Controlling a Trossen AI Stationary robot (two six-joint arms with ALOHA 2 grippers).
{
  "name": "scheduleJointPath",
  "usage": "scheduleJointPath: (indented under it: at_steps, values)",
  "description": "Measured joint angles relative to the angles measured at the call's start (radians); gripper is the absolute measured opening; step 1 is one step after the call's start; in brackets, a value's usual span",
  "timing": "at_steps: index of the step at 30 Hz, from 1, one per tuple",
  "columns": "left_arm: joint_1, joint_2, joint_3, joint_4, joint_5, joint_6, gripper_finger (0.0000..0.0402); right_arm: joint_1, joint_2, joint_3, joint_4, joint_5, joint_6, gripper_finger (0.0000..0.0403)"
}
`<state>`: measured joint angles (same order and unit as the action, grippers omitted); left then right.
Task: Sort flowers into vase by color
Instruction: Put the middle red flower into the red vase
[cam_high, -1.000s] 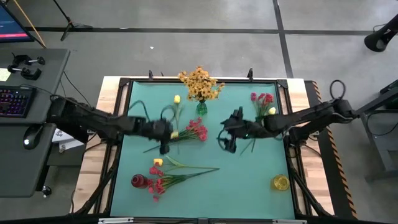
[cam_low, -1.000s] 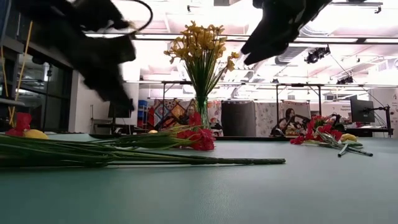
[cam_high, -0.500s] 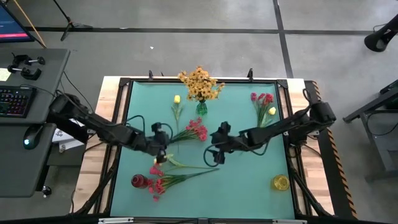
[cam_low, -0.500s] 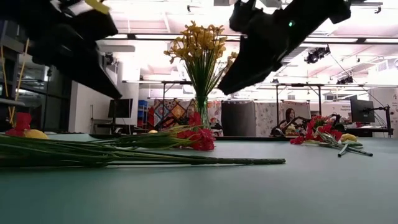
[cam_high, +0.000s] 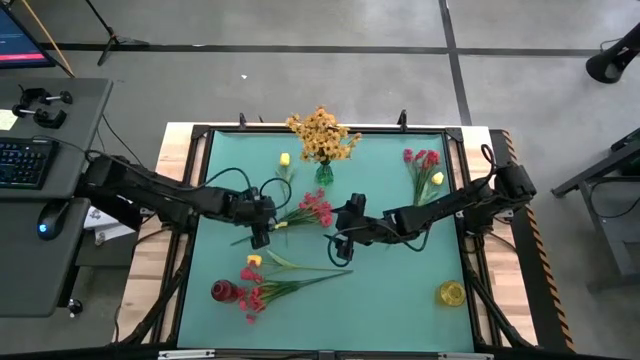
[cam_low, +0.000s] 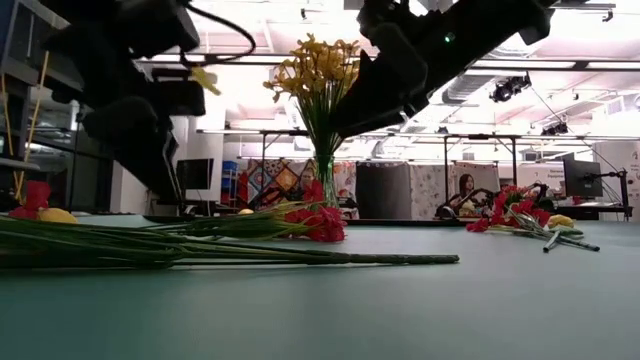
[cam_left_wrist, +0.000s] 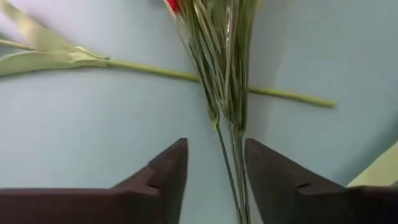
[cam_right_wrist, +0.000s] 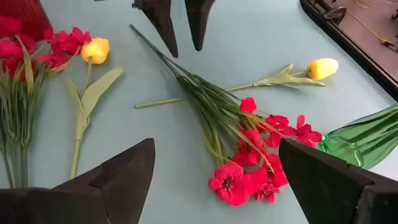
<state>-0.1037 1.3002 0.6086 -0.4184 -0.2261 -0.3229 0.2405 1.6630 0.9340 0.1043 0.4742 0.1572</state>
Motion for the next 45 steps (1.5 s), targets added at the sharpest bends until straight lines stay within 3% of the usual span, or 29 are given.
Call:
scheduleJointPath:
  at_steps: [7, 13, 22, 26, 31, 38, 43, 45]
  values:
    - [0.037, 0.116, 0.0, 0.017, 0.037, 0.057, 0.0209, 0.0, 0.0, 0.0, 0.005, -0.007, 0.002, 0.033]
    - [0.046, 0.207, 0.003, 0.112, 0.05, 0.101, 0.0213, 0.001, 0.0, 0.0, 0.007, -0.011, 0.013, 0.033]
    - [0.055, 0.207, 0.003, 0.116, 0.086, 0.097, 0.0211, 0.001, 0.0, 0.0, 0.006, -0.012, 0.019, 0.033]
    - [0.071, 0.207, 0.003, 0.104, 0.092, 0.081, 0.0161, 0.001, 0.0, 0.0, 0.006, -0.013, 0.018, 0.033]
    - [0.071, 0.202, 0.027, 0.069, 0.051, 0.066, 0.0019, 0.001, 0.0, 0.0, 0.006, -0.013, 0.018, 0.033]
    - [-0.021, 0.064, 0.16, -0.141, 0.007, 0.049, 0.0004, 0.002, 0.0, 0.0, 0.006, -0.013, 0.018, 0.033]
    - [-0.196, -0.146, 0.201, -0.157, -0.091, -0.054, 0.0002, 0.002, 0.0, 0.0, 0.006, -0.014, 0.018, 0.033]
    - [-0.298, -0.227, 0.201, -0.134, -0.174, -0.112, 0.0001, 0.002, 0.0, 0.0, 0.006, -0.014, 0.021, 0.033]
